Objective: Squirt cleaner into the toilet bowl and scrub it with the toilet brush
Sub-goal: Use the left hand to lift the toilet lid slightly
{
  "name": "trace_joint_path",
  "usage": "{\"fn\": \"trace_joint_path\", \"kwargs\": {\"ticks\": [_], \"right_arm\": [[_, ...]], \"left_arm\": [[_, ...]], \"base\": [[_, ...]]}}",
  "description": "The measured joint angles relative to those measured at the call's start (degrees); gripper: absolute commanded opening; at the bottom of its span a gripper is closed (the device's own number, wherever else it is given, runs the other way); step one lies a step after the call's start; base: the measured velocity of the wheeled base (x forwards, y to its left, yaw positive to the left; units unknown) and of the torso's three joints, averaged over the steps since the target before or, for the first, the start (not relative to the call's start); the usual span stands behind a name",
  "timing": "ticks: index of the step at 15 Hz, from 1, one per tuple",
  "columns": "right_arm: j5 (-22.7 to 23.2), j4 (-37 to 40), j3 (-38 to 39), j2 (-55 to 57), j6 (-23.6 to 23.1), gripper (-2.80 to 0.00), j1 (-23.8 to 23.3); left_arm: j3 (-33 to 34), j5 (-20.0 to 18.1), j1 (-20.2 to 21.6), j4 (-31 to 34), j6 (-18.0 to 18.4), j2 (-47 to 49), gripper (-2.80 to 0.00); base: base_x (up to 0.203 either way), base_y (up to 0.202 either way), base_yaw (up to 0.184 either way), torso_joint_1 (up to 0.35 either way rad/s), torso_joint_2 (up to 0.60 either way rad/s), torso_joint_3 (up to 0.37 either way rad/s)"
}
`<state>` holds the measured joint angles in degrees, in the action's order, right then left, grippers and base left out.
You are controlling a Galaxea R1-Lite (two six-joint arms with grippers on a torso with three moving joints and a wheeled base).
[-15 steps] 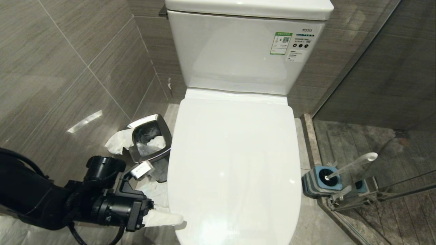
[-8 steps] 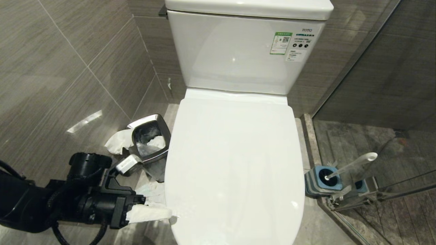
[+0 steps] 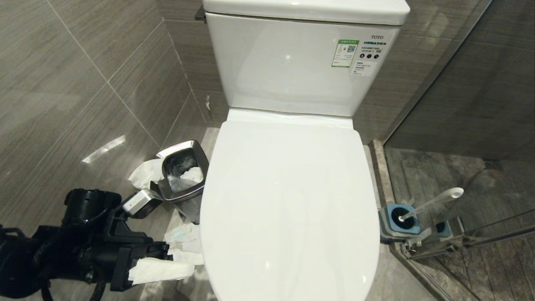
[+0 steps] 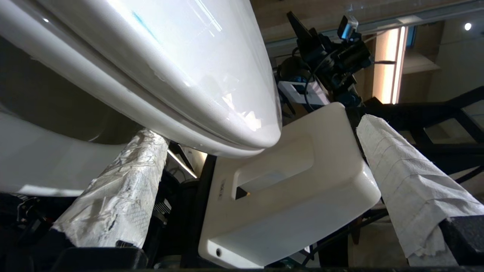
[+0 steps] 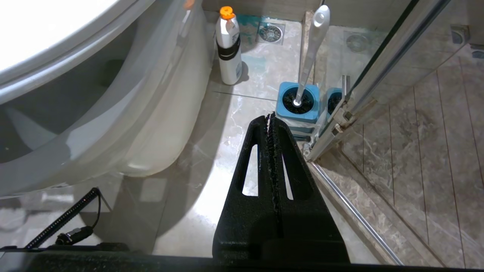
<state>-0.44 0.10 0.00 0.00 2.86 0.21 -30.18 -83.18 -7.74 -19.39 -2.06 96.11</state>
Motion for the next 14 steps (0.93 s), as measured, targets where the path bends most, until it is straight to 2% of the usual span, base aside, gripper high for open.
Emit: {"fn": "trace_joint_path", "kwargs": {"ticks": [4,10,14], "right_arm": [[0.0,0.0,0.0,0.0,0.0,-2.8,0.0],[0.0,0.0,0.0,0.0,0.0,-2.8,0.0],[0.0,0.0,0.0,0.0,0.0,-2.8,0.0]], "left_arm": [[0.0,0.4,-2.2,0.4,0.0,-1.1,0.0],[-2.7,10.6,-6.6,0.6,-0.5,-1.0,0.0],[-4.8,14.8,-8.8,0.2,-6.7,-1.2,0.0]], "base": [[0.0,0.0,0.0,0.0,0.0,0.0],[0.0,0.0,0.0,0.0,0.0,0.0],[0.0,0.0,0.0,0.0,0.0,0.0]]}}
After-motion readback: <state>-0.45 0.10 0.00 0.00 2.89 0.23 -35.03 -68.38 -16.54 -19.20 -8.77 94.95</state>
